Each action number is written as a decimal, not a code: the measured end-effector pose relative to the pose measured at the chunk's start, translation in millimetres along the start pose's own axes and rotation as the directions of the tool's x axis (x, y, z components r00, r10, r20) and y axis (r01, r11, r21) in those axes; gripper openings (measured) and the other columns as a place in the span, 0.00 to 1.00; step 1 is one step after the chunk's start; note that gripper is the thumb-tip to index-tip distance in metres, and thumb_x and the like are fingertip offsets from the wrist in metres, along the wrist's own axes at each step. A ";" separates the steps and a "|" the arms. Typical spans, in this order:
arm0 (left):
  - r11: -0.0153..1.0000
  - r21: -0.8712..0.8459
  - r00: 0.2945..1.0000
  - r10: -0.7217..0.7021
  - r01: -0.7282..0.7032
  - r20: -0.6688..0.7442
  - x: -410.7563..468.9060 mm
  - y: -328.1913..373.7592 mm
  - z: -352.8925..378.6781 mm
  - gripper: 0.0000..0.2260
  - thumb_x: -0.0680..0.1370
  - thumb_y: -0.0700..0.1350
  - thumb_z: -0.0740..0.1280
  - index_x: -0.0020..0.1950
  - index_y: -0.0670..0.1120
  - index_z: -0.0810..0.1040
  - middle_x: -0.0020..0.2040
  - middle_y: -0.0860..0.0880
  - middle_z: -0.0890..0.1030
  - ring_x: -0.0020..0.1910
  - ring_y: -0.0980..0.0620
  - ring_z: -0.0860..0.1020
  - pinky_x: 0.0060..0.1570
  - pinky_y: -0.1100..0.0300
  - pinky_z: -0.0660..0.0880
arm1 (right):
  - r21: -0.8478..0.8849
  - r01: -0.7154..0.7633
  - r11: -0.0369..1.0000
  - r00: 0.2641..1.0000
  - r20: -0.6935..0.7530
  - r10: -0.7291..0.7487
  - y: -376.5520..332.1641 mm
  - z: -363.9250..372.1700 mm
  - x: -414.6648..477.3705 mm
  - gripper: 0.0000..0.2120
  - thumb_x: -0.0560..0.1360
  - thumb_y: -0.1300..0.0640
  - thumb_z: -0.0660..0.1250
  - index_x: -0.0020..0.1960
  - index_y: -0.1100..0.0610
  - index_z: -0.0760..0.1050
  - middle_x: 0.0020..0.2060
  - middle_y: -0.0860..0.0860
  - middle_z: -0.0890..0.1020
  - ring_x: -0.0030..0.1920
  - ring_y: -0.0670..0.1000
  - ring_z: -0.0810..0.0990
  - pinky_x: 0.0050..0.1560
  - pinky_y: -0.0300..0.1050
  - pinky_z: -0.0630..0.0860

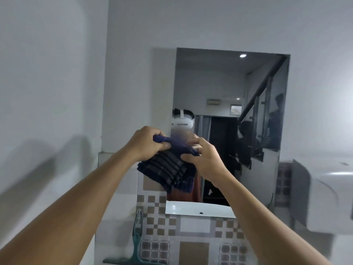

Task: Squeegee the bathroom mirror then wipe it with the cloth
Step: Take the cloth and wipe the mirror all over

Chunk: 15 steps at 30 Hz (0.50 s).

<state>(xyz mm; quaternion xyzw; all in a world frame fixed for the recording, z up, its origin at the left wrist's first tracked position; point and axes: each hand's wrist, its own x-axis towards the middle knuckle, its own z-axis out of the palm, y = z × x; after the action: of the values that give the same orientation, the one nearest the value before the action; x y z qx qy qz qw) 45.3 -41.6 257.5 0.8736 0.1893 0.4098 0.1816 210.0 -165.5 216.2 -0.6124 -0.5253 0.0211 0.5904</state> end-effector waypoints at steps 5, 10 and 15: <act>0.989 -0.147 0.996 0.018 -0.005 0.090 17.6 33.5 21.9 0.03 0.75 0.48 0.75 0.44 0.50 0.86 0.44 0.54 0.85 0.45 0.53 0.83 0.52 0.52 0.79 | 0.151 -0.013 0.988 0.982 -0.184 0.041 -4.0 -37.5 -10.9 0.14 0.80 0.63 0.66 0.59 0.47 0.69 0.54 0.53 0.81 0.50 0.50 0.83 0.39 0.39 0.82; 0.988 -0.152 0.998 0.021 -0.013 0.051 41.8 84.8 34.5 0.04 0.72 0.51 0.76 0.39 0.53 0.86 0.43 0.51 0.86 0.46 0.49 0.83 0.55 0.50 0.79 | -0.128 0.080 0.989 0.871 -0.473 -0.132 -2.1 -43.8 -18.2 0.08 0.81 0.60 0.62 0.57 0.48 0.68 0.56 0.49 0.74 0.50 0.42 0.75 0.43 0.34 0.70; 0.972 -0.230 0.994 0.061 -0.038 0.092 61.6 115.9 38.8 0.06 0.76 0.50 0.74 0.44 0.48 0.86 0.42 0.48 0.86 0.46 0.47 0.84 0.56 0.49 0.79 | -0.328 0.022 0.945 0.881 -0.440 -0.173 6.6 -39.6 -13.2 0.27 0.80 0.35 0.54 0.73 0.47 0.65 0.80 0.52 0.57 0.79 0.54 0.57 0.74 0.55 0.64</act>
<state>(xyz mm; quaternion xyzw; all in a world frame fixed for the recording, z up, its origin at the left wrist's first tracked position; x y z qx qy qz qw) 133.4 -118.3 329.0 0.8706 0.1102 0.3897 0.2795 233.8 -200.4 215.4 -0.6577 -0.3963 -0.2393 0.5942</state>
